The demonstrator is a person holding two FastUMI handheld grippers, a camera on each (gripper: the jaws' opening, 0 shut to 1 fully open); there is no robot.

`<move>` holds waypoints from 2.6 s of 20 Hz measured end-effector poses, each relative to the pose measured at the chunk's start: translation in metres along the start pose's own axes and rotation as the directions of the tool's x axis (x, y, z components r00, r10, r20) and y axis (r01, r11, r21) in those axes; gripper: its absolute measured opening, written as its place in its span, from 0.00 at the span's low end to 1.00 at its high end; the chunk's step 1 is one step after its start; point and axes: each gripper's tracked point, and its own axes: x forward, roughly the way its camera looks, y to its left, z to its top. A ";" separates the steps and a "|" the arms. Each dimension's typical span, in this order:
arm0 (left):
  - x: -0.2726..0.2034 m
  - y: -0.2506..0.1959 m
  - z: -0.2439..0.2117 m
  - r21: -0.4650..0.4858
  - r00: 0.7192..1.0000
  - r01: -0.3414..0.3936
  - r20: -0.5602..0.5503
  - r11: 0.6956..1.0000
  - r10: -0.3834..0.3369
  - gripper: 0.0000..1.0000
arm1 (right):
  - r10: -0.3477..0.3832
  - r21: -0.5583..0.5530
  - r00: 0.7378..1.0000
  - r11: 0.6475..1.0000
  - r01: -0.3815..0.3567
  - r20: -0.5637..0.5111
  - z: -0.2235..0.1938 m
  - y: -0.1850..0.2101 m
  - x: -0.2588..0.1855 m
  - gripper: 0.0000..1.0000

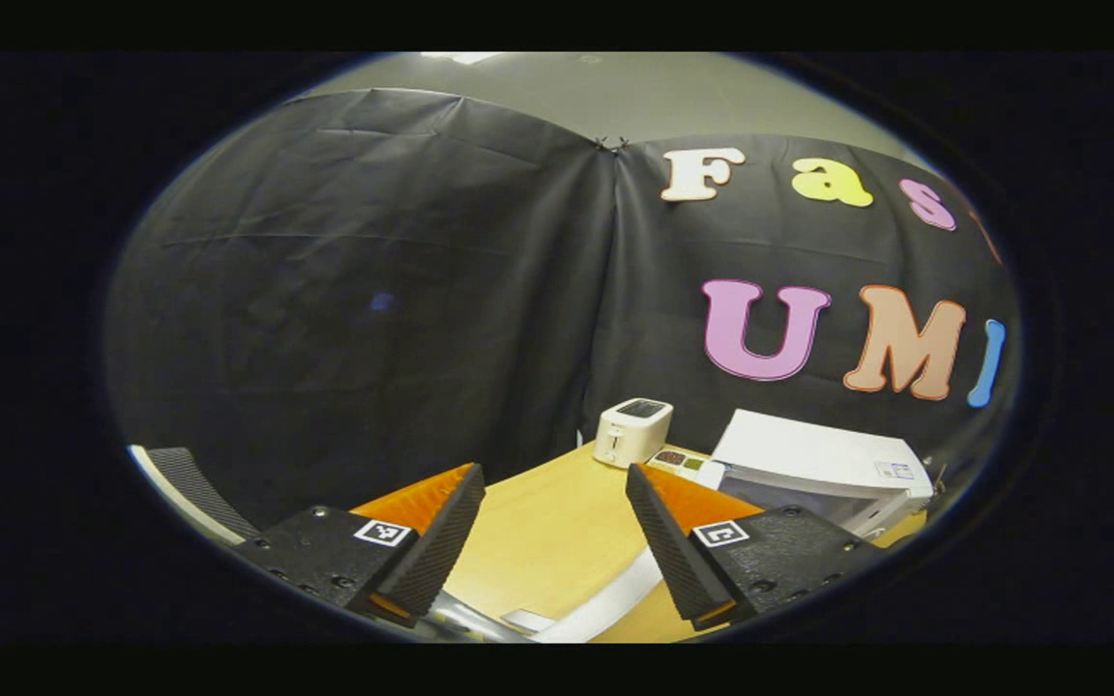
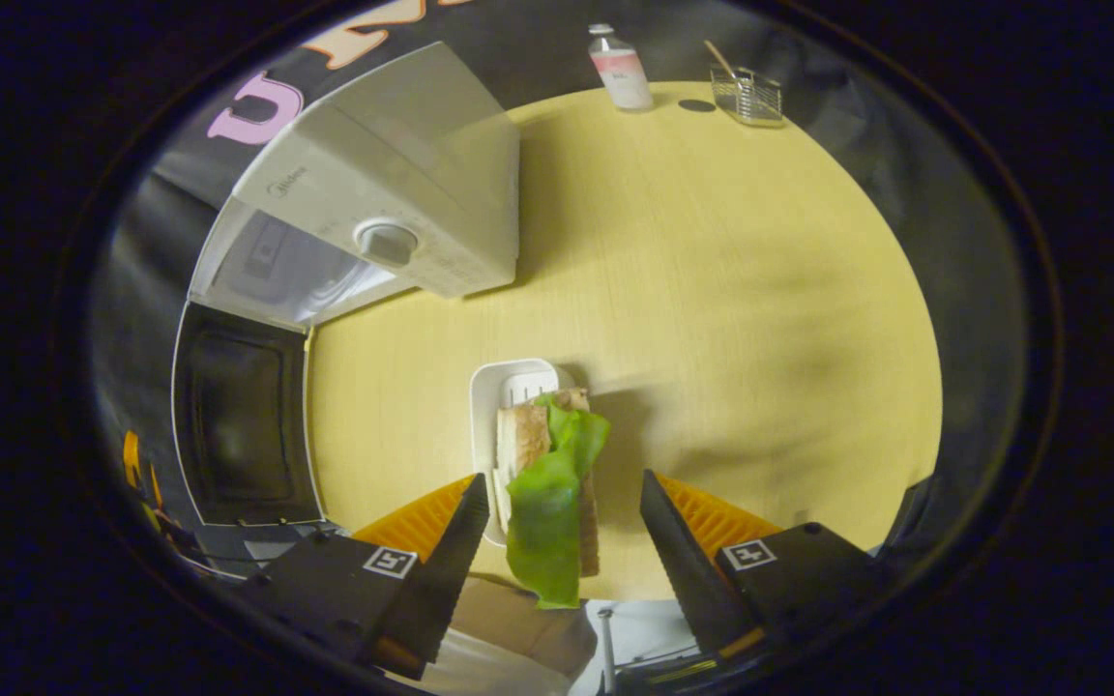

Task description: Open the microwave oven with the left hand, put the food in, and close the microwave oven.

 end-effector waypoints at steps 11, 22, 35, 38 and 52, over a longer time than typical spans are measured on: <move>0.011 -0.044 0.007 0.073 1.000 0.022 -0.006 0.997 -0.022 0.90 | 0.109 0.070 0.994 0.992 -0.106 -0.030 0.000 0.012 0.018 0.39; 0.030 -0.083 0.000 0.074 0.988 0.150 -0.041 0.986 -0.148 0.87 | 0.168 0.137 0.982 0.974 -0.179 0.090 -0.002 0.045 -0.030 0.43; 0.056 -0.038 -0.007 0.119 0.956 0.289 -0.087 0.950 -0.280 0.90 | 0.330 0.204 0.869 0.884 -0.422 0.369 0.011 0.214 -0.068 0.43; 0.059 -0.032 -0.010 0.128 0.949 0.312 -0.096 0.941 -0.302 0.90 | 0.374 0.214 0.827 0.845 -0.491 0.420 0.014 0.256 -0.070 0.43; 0.071 0.015 -0.045 0.075 0.938 0.313 -0.185 0.947 -0.295 0.90 | 0.284 0.155 0.780 0.888 -0.433 0.557 0.077 0.310 0.028 0.43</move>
